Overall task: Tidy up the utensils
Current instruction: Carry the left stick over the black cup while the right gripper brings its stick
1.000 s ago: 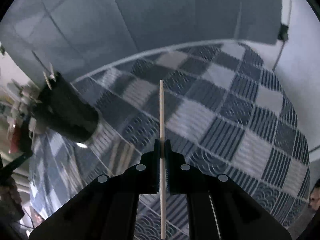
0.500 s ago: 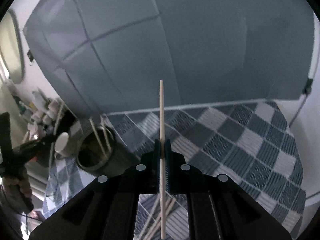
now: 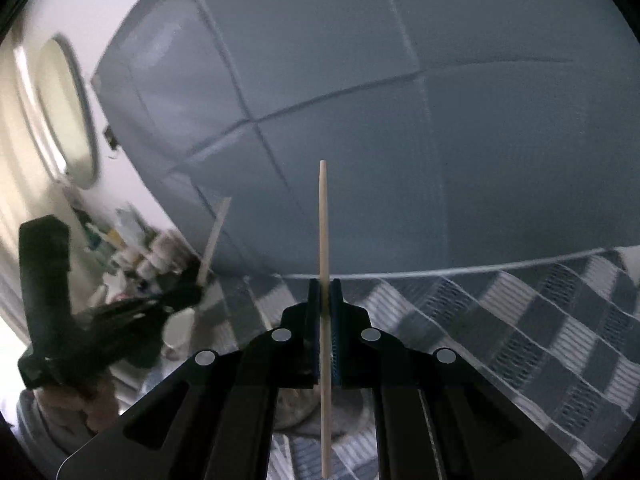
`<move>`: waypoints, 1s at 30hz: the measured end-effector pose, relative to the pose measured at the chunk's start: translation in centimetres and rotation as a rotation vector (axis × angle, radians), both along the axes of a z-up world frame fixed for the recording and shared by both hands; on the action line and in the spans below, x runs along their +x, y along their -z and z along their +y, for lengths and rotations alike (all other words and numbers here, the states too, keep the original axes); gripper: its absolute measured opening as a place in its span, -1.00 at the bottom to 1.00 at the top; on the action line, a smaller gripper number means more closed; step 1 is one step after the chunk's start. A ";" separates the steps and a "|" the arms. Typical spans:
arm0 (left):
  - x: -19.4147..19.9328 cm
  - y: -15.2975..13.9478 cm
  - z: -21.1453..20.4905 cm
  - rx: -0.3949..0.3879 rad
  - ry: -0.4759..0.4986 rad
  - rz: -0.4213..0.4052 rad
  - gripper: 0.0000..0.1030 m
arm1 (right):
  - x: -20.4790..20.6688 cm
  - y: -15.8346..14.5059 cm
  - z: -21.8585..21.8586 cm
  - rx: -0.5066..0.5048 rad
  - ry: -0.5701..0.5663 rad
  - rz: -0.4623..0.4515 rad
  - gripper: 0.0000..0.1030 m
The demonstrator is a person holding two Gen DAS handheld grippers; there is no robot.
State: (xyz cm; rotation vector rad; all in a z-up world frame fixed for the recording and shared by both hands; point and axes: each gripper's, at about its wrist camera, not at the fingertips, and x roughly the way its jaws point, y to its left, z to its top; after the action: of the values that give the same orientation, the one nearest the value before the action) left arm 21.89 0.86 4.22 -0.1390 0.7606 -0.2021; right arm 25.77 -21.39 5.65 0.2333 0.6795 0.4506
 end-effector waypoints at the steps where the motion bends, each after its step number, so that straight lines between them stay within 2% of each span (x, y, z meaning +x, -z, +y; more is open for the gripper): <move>1: 0.2 0.0 -0.1 -0.018 0.003 -0.008 -0.91 | 0.2 0.1 0.5 0.013 -0.009 -0.013 -0.91; 9: 1.3 1.0 -0.4 -0.121 -0.008 -0.066 -0.91 | 1.3 1.9 2.2 0.141 -0.065 -0.083 -0.91; 14: 1.0 2.3 -0.4 -0.190 0.017 -0.125 -0.91 | 1.7 3.2 3.2 0.146 -0.084 -0.088 -0.91; 26: -0.4 5.1 -0.4 -0.209 0.013 -0.209 -0.91 | 0.8 6.6 3.9 0.138 -0.058 -0.121 -0.91; 30: -1.3 5.8 -0.2 -0.261 0.028 -0.220 -0.91 | 0.0 7.5 3.7 0.132 -0.053 -0.103 -0.91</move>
State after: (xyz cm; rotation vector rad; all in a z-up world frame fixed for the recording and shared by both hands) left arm 20.54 0.66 -1.54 -0.3479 0.5153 -0.3373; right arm 25.78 -17.74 -1.84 0.3149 0.5563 0.5551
